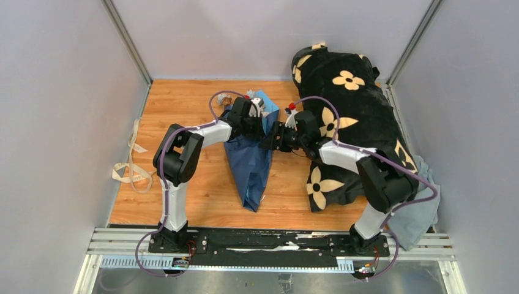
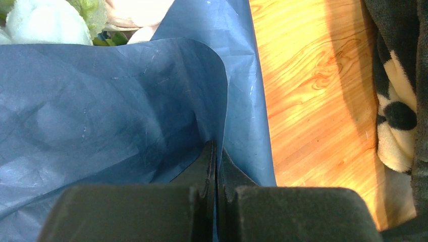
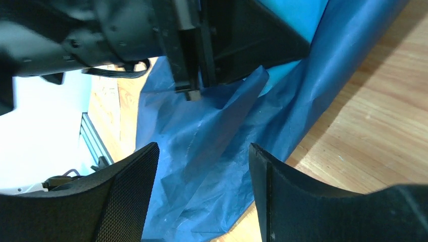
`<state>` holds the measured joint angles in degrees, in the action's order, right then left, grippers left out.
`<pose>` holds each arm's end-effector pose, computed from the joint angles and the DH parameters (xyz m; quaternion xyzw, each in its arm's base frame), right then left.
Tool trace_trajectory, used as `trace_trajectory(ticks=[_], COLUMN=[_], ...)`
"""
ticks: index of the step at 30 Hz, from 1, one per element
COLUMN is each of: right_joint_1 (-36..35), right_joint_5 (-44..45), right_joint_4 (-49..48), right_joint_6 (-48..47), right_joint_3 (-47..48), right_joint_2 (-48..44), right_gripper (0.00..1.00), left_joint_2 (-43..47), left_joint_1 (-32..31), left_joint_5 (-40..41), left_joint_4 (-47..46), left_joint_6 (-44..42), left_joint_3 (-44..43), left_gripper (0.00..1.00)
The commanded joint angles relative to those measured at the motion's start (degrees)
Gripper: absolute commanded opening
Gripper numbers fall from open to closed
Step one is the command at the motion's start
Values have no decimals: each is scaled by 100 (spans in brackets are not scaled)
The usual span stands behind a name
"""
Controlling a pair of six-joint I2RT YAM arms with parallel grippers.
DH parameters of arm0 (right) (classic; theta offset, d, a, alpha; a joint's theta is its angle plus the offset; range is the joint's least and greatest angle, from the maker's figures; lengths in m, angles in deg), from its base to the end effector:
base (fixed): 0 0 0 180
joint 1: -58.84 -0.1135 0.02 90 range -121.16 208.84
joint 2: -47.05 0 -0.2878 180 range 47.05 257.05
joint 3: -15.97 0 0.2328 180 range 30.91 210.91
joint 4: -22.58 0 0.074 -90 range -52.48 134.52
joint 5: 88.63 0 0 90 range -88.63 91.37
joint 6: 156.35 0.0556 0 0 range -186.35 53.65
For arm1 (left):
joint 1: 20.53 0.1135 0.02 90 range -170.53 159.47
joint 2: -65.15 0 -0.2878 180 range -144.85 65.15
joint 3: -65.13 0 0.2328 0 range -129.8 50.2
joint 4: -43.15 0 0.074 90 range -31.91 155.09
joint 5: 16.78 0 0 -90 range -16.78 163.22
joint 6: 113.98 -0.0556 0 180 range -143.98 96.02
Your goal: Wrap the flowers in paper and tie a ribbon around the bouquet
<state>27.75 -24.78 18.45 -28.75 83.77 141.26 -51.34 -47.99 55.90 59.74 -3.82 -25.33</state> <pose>0.2993 0.2091 0.2500 -0.0799 0.8147 0.4613 0.3421 0.3926 -0.2227 0.1829 0.1180 0.8996 -0.2865 0.3077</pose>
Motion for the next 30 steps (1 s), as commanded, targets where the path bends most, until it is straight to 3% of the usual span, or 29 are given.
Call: trace_trajectory(ticks=[1, 8, 13, 15, 18, 19, 20, 23, 26, 28, 30], right_joint_1=[52, -58, -63, -59, -24, 13, 58, 138, 141, 143, 141], right_joint_5=[-670, -1378, -1650, -1723, -1658, -1561, -1431, -827, -539, -513, -476], right_joint_4=[-213, -1190, -1693, -2001, -2081, -1905, -1643, -479, 19, -16, -51], right_joint_6=[531, 1090, 1426, 1609, 1632, 1468, 1348, 590, 172, 149, 122], right_joint_3=[268, 345, 381, 329, 203, 142, 97, 53, 17, -33, -107], right_joint_2=[561, 1116, 1446, 1543, 1541, 1466, 1387, 1223, 1272, 1332, 1345], right_gripper=[70, 70, 62, 48, 5, 0, 0, 0, 0, 0, 0], left_joint_2=[-90, -142, -142, -129, -93, -62, -37, 202, 544, 788, 1092], left_joint_1=[-31, -31, -31, -30, -24, -23, -22, -22, -22, -29, -27], left_joint_5=[114, 132, 181, 233, 268, 268, 254, 93, -91, -239, -471], left_joint_4=[-10, -7, -1, 2, 59, 137, 251, 748, 1580, 2268, 2920], left_joint_6=[-121, -135, -190, -233, -328, -380, -476, -863, -1458, -1856, -2408], left_joint_3=[-96, -139, -165, -173, -225, -299, -407, -887, -1725, -2162, -2452], left_gripper=[0, 0, 0, 0, 0, 0, 5, 43, 78, 92, 95])
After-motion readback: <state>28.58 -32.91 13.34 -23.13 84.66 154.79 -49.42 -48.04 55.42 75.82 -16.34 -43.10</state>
